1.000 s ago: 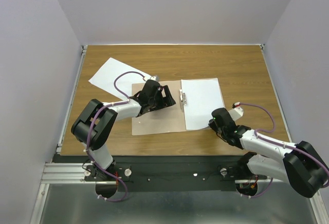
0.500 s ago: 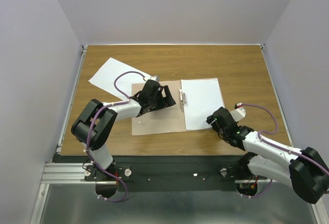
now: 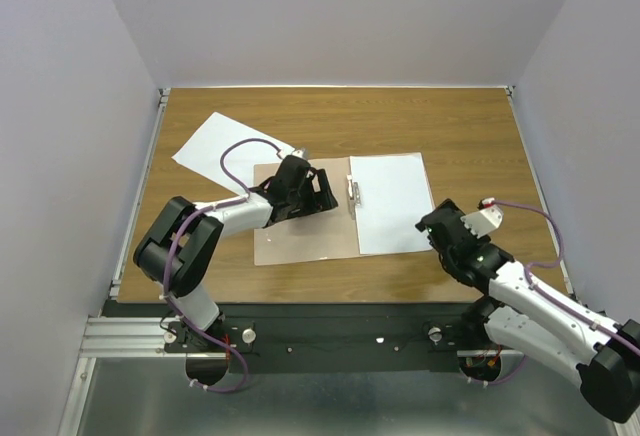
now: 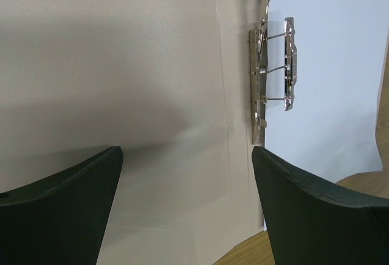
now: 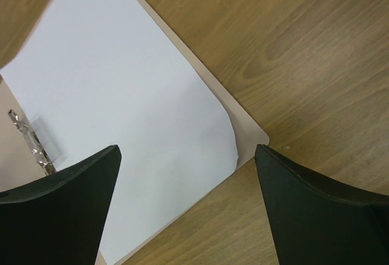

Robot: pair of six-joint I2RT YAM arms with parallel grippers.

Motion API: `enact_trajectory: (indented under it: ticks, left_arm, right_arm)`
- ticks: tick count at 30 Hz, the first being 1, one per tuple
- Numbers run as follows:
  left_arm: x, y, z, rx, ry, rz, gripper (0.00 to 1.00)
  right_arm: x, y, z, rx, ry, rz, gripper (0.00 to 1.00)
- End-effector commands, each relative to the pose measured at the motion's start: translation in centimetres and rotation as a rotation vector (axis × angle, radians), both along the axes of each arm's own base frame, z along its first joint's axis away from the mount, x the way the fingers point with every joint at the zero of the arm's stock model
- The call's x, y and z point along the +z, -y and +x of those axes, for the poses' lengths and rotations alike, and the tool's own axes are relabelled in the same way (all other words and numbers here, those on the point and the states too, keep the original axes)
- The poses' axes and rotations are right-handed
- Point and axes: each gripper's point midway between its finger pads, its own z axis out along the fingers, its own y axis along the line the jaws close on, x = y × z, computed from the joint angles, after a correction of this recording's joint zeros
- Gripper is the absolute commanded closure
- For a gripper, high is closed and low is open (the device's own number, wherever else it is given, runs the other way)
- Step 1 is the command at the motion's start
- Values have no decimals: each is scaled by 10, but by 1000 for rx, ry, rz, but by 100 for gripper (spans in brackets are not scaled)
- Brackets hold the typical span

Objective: Put the files into the folder

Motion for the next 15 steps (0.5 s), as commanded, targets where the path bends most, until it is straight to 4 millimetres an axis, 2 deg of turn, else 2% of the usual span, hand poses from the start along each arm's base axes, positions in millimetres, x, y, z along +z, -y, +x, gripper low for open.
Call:
enact_trajectory:
  ticks: [1,6,7,9,12,15]
  left_arm:
    - [16,-5,2,-2,29,44,3]
    - [26,4,11,-31,50,36,3]
    - [26,5,12,-37,51,36,3]
    - [27,8,14,-44,57,33,3]
    - [21,9,15,-54,49,40,3]
    - [14,11,14,-68,34,40,3]
  right_arm:
    - [43,15,10,-46,78,-89,0]
    - [70,10,28,-27,98,-155,0]
    - [84,5,35,-24,116,-153,0]
    - [95,5,44,-29,123,-190,0]
    - [110,-2,71,16,116,-240,0]
    - [105,-13,113,143,68,-196,0]
